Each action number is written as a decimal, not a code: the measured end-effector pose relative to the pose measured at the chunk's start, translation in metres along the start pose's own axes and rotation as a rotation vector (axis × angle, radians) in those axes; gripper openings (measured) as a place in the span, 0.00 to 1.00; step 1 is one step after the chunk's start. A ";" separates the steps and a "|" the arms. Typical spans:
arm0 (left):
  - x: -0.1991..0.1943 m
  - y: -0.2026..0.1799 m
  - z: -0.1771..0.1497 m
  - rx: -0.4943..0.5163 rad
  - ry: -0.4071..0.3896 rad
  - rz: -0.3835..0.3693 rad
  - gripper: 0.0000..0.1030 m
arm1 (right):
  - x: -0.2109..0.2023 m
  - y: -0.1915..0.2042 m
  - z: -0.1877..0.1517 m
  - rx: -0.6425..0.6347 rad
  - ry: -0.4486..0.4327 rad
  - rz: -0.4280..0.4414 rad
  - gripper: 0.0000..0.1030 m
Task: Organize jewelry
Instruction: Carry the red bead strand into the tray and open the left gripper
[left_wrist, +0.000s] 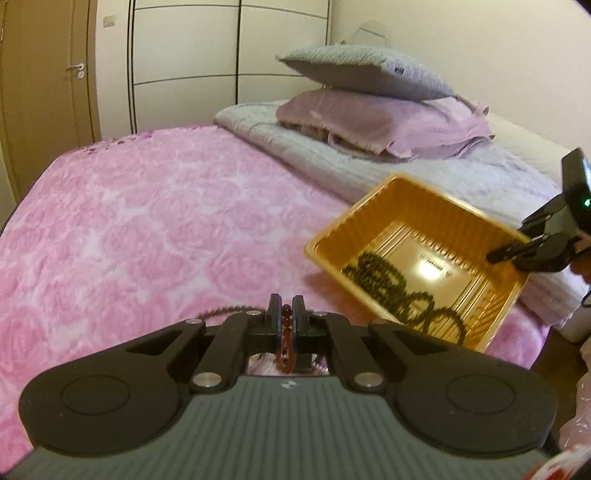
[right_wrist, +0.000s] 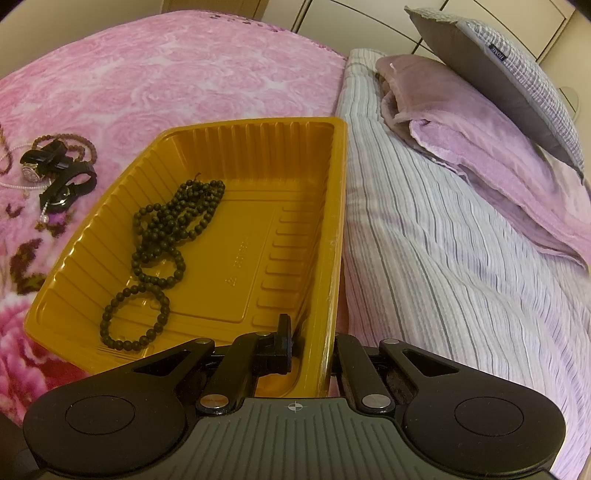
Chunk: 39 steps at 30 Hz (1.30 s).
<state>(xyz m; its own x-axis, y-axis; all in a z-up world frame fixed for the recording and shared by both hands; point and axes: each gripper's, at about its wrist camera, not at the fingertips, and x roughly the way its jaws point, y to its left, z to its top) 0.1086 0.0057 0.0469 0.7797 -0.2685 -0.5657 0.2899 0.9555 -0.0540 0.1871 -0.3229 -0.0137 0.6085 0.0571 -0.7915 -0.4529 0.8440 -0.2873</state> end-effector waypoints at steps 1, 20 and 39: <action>-0.002 -0.001 0.003 0.000 -0.004 -0.008 0.04 | 0.000 0.000 0.000 0.000 -0.001 0.000 0.05; 0.049 -0.091 0.027 0.066 0.008 -0.242 0.04 | -0.001 0.000 0.000 0.003 -0.005 0.002 0.05; 0.101 -0.133 0.015 0.120 0.122 -0.297 0.12 | 0.001 0.000 -0.001 0.009 0.000 0.006 0.05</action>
<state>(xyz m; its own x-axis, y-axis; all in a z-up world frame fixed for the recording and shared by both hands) 0.1576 -0.1507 0.0095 0.5812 -0.5091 -0.6348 0.5629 0.8149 -0.1382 0.1872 -0.3230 -0.0153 0.6058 0.0621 -0.7932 -0.4507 0.8484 -0.2777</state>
